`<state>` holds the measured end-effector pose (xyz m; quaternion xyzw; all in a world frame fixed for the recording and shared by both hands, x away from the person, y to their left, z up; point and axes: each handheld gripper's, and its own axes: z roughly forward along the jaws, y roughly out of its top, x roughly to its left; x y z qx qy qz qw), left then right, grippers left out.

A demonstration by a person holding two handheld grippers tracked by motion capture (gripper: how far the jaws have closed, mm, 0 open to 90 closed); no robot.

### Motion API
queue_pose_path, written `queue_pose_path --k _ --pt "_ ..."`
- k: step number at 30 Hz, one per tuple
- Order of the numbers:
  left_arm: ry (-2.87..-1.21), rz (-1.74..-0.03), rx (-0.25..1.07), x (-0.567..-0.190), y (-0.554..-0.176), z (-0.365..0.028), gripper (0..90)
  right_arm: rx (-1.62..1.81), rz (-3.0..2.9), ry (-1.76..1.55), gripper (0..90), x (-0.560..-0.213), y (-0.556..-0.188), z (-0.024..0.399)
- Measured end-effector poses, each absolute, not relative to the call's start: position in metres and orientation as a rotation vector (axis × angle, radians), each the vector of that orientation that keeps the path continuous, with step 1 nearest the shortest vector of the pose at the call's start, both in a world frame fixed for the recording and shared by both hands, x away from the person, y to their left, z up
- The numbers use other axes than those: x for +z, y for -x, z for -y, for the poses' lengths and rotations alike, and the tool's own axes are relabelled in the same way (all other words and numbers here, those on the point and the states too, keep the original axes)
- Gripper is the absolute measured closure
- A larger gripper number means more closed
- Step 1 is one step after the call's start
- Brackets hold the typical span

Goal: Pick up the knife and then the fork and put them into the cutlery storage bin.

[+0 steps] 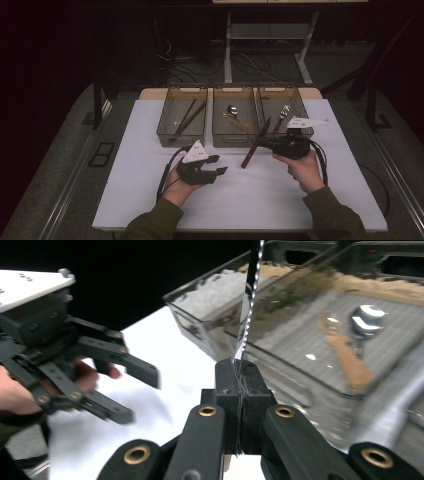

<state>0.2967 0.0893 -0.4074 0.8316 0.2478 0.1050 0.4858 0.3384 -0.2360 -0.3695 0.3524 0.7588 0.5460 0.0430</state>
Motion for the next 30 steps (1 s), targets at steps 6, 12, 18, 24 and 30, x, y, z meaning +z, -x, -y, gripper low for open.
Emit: queue_pose_path --k 6,12,18,24,30 --pt "-2.028 -0.623 0.244 -0.412 -0.293 -0.114 43.1 1.615 -2.290 -1.100 89.5 -0.361 -0.341 0.255" --pt "-2.028 -0.640 0.212 -0.418 -0.290 -0.137 37.2 1.572 -2.250 -1.146 89.5 -0.350 -0.344 0.281" --pt "-2.028 -0.635 0.196 -0.423 -0.286 -0.151 30.7 1.546 -2.184 -1.169 89.5 -0.333 -0.346 0.308" --pt "-2.029 -0.655 0.206 -0.426 -0.280 -0.160 19.7 1.512 -2.100 -1.192 89.6 -0.307 -0.350 0.336" --pt "-2.017 -0.689 0.203 -0.429 -0.280 -0.161 9.6 1.421 -2.042 -1.219 89.6 -0.286 -0.364 0.357"
